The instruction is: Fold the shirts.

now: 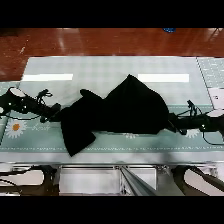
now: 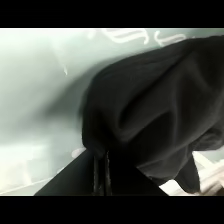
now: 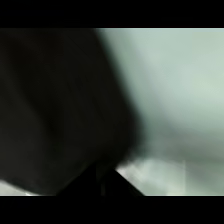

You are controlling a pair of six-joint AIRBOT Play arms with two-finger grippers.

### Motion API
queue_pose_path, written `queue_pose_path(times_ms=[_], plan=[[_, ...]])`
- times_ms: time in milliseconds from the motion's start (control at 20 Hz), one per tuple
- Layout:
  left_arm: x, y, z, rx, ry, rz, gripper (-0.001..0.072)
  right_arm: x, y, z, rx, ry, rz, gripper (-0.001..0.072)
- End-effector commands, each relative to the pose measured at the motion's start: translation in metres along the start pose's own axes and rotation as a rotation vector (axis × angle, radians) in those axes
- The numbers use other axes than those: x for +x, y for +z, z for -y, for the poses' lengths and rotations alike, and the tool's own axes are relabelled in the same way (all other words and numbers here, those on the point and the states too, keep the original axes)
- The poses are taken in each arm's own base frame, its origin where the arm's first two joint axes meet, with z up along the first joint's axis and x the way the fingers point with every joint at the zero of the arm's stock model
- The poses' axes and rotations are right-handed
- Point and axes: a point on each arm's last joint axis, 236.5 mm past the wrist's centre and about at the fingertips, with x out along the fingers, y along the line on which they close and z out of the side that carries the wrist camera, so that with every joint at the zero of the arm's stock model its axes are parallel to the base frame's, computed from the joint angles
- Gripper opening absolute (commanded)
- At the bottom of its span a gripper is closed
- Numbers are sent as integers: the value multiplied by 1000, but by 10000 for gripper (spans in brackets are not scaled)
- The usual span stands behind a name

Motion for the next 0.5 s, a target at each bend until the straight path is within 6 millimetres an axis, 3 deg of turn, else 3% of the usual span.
queue_pose_path(times_ms=[0,50,150,250,350,450], plan=[[-26,19,40,31,-95,99,23,-16,21,-78,-197,133,26,23],[-47,33,59,66,-126,171,23,-35,35,-106,-275,158,59,23],[-113,63,115,164,-211,388,23,-90,67,-170,-426,205,178,23],[-205,77,179,280,-299,661,23,-165,92,-238,-569,249,355,23],[-309,55,250,374,-437,928,23,-246,100,-291,-719,228,556,23],[-395,7,296,511,-480,1163,23,-316,89,-325,-820,180,721,22]])
